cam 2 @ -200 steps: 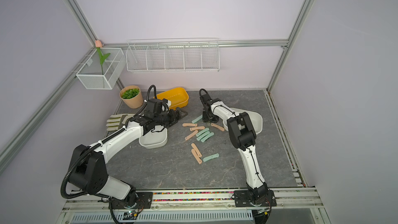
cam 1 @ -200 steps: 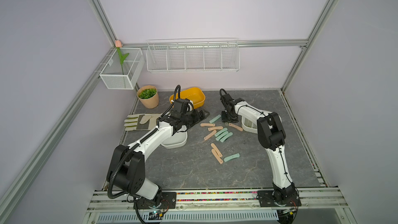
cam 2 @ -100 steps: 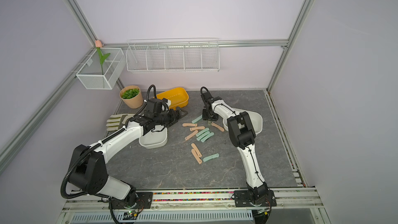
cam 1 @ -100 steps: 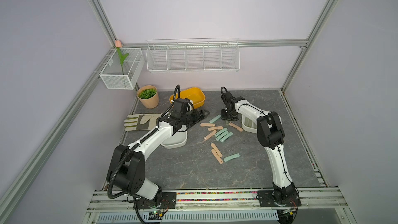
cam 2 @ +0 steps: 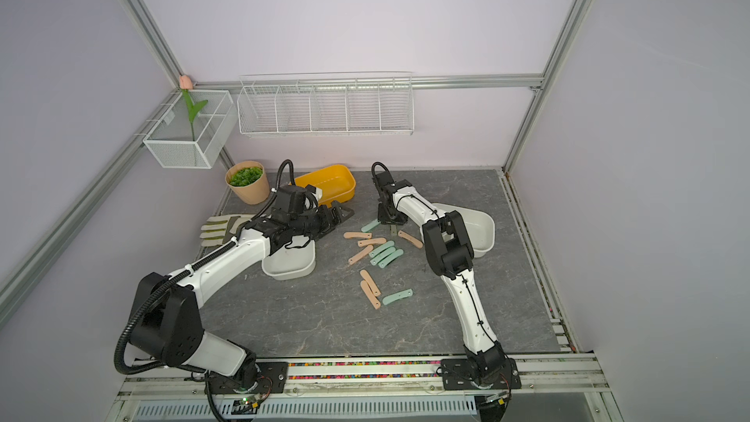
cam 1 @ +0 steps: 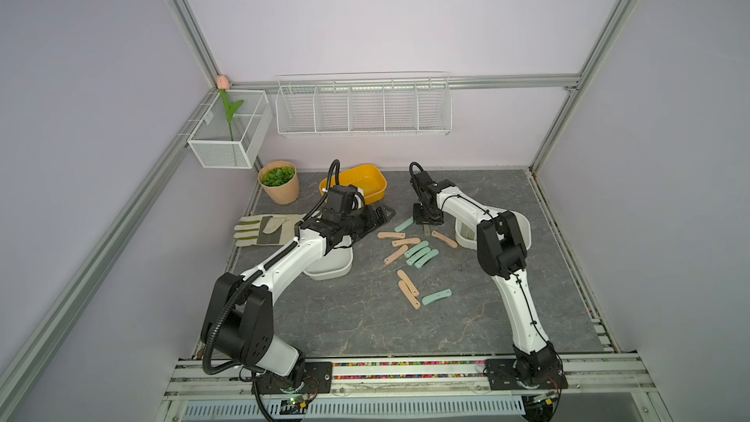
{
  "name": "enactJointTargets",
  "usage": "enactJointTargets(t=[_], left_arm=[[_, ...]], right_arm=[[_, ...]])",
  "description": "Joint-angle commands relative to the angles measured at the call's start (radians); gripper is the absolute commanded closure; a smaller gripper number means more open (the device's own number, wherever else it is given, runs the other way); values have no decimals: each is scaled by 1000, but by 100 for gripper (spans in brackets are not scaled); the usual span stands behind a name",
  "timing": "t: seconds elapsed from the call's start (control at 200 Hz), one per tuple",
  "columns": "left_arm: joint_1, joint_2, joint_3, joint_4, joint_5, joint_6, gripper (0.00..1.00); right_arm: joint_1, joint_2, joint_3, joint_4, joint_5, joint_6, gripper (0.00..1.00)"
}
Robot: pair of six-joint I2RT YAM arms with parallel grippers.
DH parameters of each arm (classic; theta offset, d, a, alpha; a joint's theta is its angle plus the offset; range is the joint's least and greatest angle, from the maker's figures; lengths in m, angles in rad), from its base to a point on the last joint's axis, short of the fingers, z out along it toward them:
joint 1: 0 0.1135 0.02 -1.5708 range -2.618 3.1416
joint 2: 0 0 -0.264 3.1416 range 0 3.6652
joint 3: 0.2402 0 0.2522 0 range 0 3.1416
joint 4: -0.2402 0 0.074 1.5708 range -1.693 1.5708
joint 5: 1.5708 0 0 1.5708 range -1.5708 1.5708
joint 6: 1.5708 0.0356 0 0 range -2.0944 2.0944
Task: Place the fruit knives into the storage box by color
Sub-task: Pick up the fruit knife from the center of the board.
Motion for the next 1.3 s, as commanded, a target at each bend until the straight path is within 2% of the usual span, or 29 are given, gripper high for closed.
enactJointTargets(t=[0.0, 0.37, 0.995, 1.295], left_arm=[[5, -5, 1, 14, -4, -6, 1], [5, -6, 1, 20, -4, -14, 1], [5, 21, 22, 23, 0, -23, 1], [-23, 73, 102, 1, -6, -17, 1]], right_arm=[[3, 56, -28, -68, 15, 18, 65], [3, 2, -52, -16, -13, -16, 75], [-14, -162, -82, 66, -65, -10, 75], [-60, -285, -135, 88, -88, -10, 75]])
